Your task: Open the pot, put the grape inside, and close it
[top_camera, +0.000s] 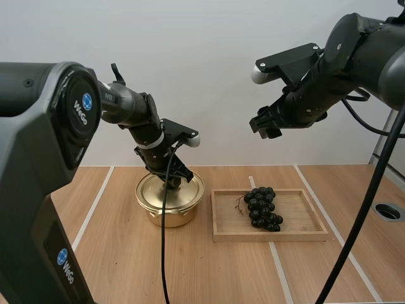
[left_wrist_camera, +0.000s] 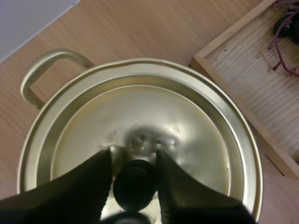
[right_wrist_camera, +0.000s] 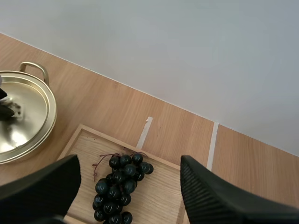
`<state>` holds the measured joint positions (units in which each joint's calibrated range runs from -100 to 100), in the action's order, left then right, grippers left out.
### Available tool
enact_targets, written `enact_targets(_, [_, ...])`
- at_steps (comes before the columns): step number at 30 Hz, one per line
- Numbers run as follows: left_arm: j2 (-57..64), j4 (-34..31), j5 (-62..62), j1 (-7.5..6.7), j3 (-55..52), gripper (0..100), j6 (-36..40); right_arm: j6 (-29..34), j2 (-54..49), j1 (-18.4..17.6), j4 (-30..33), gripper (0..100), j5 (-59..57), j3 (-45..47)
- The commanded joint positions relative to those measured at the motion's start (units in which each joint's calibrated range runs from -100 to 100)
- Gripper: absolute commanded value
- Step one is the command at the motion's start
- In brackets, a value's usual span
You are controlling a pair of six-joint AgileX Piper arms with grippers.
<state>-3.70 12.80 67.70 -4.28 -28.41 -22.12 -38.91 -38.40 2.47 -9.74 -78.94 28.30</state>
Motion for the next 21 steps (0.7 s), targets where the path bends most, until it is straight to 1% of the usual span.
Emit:
enact_targets(1, [-0.2,0.2,-0.5,-0.21,0.3,5,0.1,-0.2,-0.3,0.0,-0.2,100,-0.3,-0.6])
enact_targets(2, [-0.2,0.2,-0.5,-0.21,0.3,0,0.1,-0.2,-0.3,0.0,-0.2,100,-0.3,-0.6])
enact_targets(7, [0.4,0.2,1.1,-0.21,0.6,0,0.1,-0.2,-0.3,0.0,-0.2,100,-1.4,-0.6])
enact_targets(12, [2.6,0.2,8.1,-0.21,4.4,0,0.5,0.2,-0.3,0.0,-0.2,100,-2.4,-0.6])
enact_targets(17, [8.4,0.2,9.8,-0.21,6.9,0,1.3,0.7,-0.2,0.0,-0.2,100,-3.4,-0.4])
enact_targets(21, [13.5,0.2,11.9,-0.21,8.8,0,1.4,0.7,-0.2,0.0,0.3,100,-3.2,2.3])
